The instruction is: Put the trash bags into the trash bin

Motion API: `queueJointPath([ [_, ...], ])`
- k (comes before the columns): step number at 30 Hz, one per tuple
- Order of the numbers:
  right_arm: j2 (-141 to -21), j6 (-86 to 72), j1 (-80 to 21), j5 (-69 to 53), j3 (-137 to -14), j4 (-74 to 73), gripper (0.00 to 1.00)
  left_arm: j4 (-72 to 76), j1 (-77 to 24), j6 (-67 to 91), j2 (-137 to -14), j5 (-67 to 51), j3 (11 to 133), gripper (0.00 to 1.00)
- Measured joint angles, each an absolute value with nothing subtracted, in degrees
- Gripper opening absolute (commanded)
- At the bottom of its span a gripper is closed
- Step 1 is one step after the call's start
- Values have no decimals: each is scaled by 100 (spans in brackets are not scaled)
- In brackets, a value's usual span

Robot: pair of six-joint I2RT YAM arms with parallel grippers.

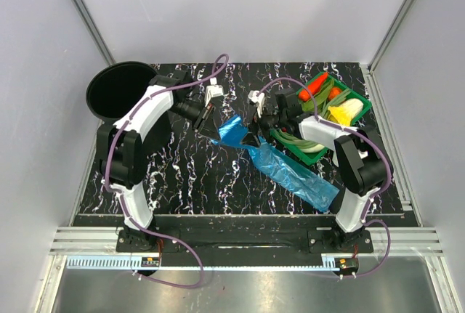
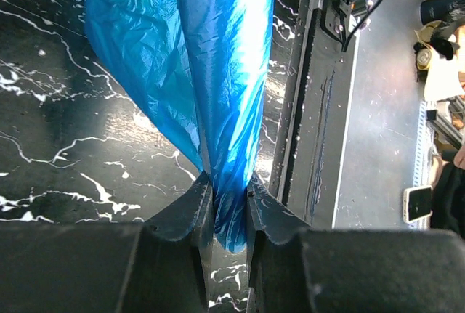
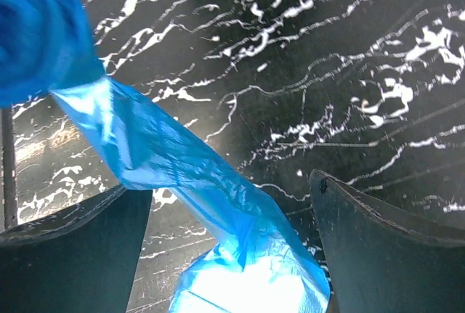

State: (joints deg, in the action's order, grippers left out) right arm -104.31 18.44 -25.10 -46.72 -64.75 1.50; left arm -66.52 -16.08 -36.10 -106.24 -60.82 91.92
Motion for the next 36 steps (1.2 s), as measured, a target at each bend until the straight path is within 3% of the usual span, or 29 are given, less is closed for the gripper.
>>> queueJointPath([
  [11, -10433, 1568, -2506, -5590, -6329, 1020, 62, -6665, -1608, -3575, -10785, -6167, 9166, 0],
  [21, -10510, 1015, -2504, -5819, -6143, 1697, 15, -6064, -1608, -3114, -10643, -6180, 8827, 0],
  [25, -10519, 928, -2504, -5817, -6139, 1739, 23, -5961, -1608, -3050, -10543, -6184, 8783, 0],
  [31, -10519, 928, -2504, -5798, -6139, 1706, 27, -5911, -1608, -3009, -10475, -6195, 8764, 0],
  [36, -10519, 915, -2504, -5784, -6139, 1706, 5, -5883, -1608, -3009, -10466, -6198, 8759, 0],
])
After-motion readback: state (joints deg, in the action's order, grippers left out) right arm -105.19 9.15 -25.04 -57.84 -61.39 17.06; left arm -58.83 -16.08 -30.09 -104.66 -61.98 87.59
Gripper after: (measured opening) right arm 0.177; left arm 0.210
